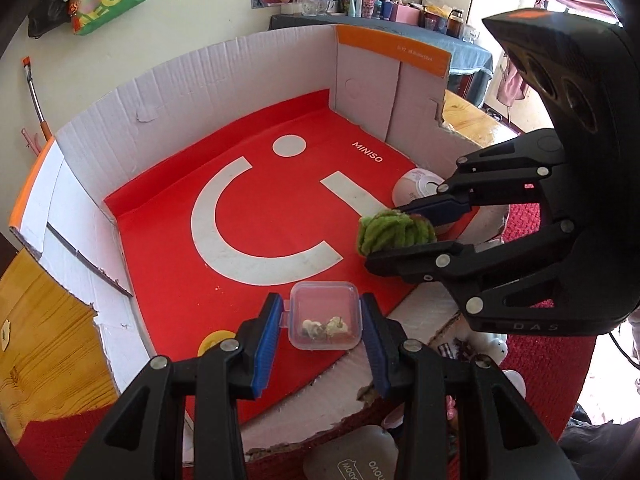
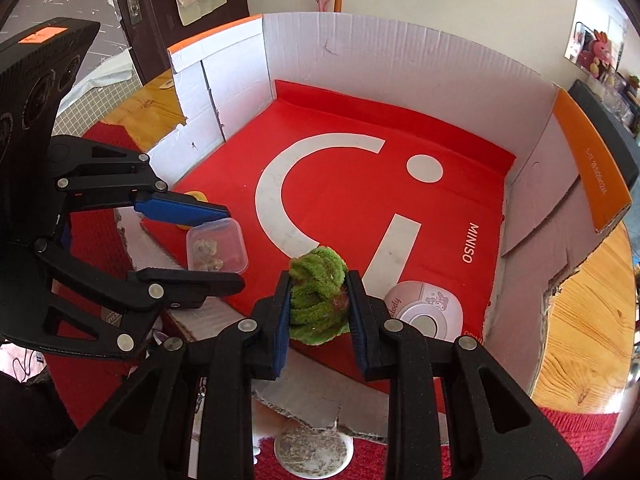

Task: Organize objects
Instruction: 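Carry the clear box and green plush into the orange box with both grippers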

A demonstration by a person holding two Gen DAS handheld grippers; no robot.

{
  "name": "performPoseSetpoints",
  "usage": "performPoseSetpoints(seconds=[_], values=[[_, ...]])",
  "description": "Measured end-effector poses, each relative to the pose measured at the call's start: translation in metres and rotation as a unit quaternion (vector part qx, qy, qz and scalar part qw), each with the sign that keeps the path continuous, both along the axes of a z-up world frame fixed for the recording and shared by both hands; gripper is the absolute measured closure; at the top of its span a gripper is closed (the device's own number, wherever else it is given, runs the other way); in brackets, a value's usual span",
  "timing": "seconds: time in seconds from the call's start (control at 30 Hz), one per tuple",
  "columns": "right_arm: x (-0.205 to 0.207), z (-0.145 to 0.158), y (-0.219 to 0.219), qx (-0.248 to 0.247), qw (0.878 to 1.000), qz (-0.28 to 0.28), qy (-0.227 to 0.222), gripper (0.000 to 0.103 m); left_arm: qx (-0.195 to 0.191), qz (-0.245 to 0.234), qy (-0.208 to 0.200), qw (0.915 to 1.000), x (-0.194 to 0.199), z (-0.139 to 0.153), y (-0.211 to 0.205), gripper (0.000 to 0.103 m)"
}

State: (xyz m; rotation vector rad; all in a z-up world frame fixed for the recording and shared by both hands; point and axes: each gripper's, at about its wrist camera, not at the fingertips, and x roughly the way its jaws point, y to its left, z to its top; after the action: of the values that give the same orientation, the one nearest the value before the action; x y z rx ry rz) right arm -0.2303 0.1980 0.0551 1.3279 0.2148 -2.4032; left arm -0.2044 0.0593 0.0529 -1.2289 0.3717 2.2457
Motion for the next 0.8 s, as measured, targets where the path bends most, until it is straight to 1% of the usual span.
performPoseSetpoints(seconds=[0.1, 0.4, 0.8], values=[[-0.001, -0.002, -0.002, 0.005, 1.000, 0.009, -0.005, 0.079, -0.006, -0.001, 0.002, 1.0000, -0.002, 0.000, 0.001, 0.062], [-0.011, -0.007, -0.002, -0.005, 1.000, 0.012, -0.026, 0.079, -0.006, 0.003, -0.022, 0.9997, -0.014, -0.008, -0.001, 0.062], [-0.013, -0.006, -0.004, -0.006, 0.999, 0.015, -0.031, 0.078, -0.009, -0.005, -0.018, 0.9998, -0.013, -0.009, 0.002, 0.062]])
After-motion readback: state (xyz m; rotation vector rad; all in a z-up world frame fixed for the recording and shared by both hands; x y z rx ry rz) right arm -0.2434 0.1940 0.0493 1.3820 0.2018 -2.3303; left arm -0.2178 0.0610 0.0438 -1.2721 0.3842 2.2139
